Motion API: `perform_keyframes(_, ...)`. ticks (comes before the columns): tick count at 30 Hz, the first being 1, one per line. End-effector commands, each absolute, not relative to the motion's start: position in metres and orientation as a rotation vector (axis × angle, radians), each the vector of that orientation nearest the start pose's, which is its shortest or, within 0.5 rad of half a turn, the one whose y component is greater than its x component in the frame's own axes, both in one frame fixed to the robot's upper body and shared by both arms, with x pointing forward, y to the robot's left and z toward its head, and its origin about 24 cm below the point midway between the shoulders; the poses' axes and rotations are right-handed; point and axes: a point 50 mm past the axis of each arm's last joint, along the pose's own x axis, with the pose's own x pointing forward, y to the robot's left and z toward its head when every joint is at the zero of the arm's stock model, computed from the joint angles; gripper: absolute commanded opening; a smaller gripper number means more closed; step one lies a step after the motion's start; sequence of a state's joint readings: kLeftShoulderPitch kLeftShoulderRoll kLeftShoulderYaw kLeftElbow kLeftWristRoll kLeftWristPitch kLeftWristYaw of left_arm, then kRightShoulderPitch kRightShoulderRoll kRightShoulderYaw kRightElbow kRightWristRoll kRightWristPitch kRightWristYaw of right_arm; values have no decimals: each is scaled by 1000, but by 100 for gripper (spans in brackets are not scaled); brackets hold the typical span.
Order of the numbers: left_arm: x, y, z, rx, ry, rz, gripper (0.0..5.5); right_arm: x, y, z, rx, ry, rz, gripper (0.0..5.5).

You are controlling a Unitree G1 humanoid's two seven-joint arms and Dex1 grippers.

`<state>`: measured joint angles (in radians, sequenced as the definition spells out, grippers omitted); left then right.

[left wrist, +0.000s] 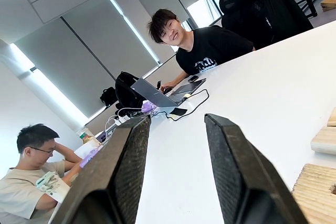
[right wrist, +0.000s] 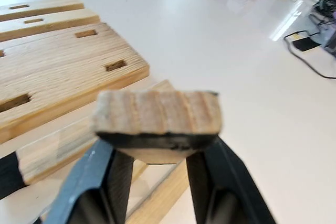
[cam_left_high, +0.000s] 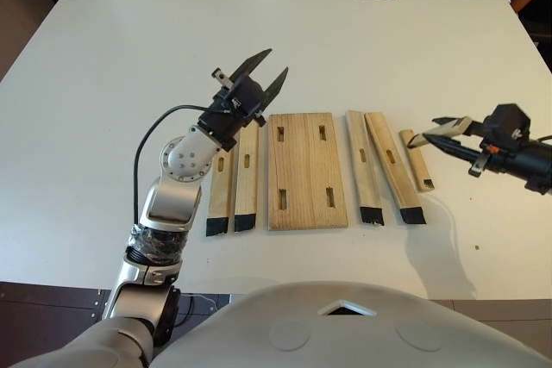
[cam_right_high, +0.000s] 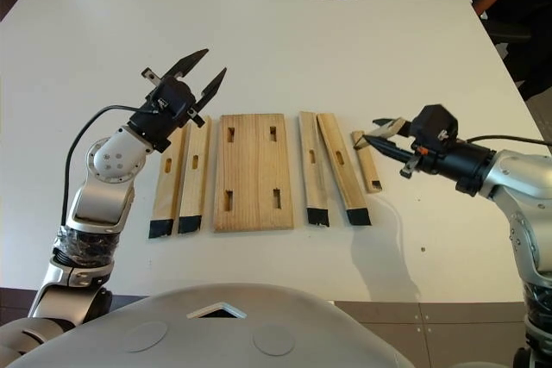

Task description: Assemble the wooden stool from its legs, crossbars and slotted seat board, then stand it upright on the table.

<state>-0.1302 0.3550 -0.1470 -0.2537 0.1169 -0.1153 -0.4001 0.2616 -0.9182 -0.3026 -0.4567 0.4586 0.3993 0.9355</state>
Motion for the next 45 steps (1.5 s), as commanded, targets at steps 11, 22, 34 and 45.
perform_keyframes(11,251,133,123,589,-376,-604,188,173,-254,120,-525,431,963,130)
perform_keyframes(22,249,133,123,609,-381,-610,188,177,-254,132,-517,378,933,130)
perform_keyframes(34,249,132,122,609,-382,-617,188,180,-257,129,-529,365,899,130)
perform_keyframes(45,248,131,122,601,-390,-611,188,166,-255,115,-521,442,988,130)
